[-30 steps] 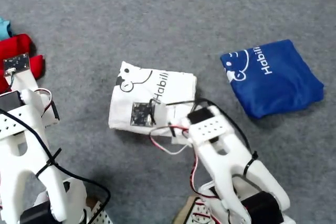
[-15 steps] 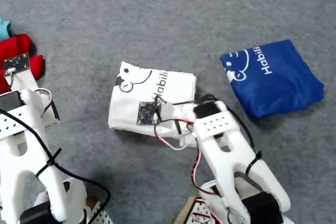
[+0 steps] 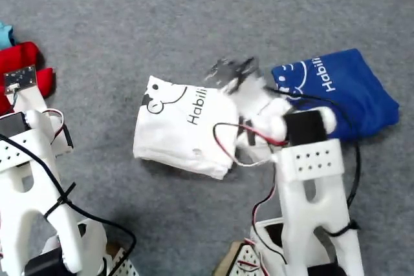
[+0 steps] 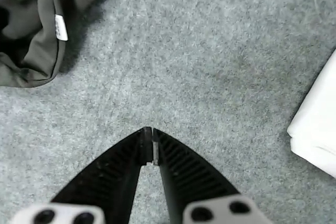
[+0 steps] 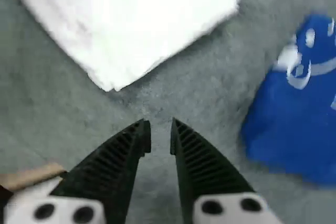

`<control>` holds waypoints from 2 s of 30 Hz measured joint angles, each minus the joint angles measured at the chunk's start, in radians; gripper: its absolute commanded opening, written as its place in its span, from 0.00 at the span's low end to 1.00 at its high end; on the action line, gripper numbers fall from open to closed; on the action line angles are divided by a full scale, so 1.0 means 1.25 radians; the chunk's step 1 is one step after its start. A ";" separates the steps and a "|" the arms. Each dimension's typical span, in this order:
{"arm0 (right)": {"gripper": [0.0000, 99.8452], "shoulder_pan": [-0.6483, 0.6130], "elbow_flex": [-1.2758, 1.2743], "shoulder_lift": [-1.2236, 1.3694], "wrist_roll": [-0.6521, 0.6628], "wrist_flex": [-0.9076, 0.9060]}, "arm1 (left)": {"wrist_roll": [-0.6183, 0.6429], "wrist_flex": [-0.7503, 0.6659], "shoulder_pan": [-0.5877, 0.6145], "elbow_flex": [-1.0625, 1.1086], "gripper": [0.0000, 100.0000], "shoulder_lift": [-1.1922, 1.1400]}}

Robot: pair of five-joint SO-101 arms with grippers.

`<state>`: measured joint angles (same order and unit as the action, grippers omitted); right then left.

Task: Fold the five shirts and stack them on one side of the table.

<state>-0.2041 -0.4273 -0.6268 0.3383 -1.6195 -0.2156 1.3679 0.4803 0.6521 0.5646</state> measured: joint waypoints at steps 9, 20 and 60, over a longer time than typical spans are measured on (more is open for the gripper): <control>0.28 0.052 -0.054 0.167 -0.198 -0.029 | 0.000 0.000 0.000 0.000 0.02 0.000; 0.20 -0.123 -0.043 0.314 -0.377 -0.047 | -0.021 0.000 0.054 0.000 0.02 0.000; 0.26 -0.293 -0.007 0.626 -1.111 0.393 | -0.096 -0.018 0.221 -0.058 0.02 0.000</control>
<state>-0.5708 -0.4365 0.1557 -1.0503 -1.1285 -0.3353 1.3449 0.7564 0.5800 0.5646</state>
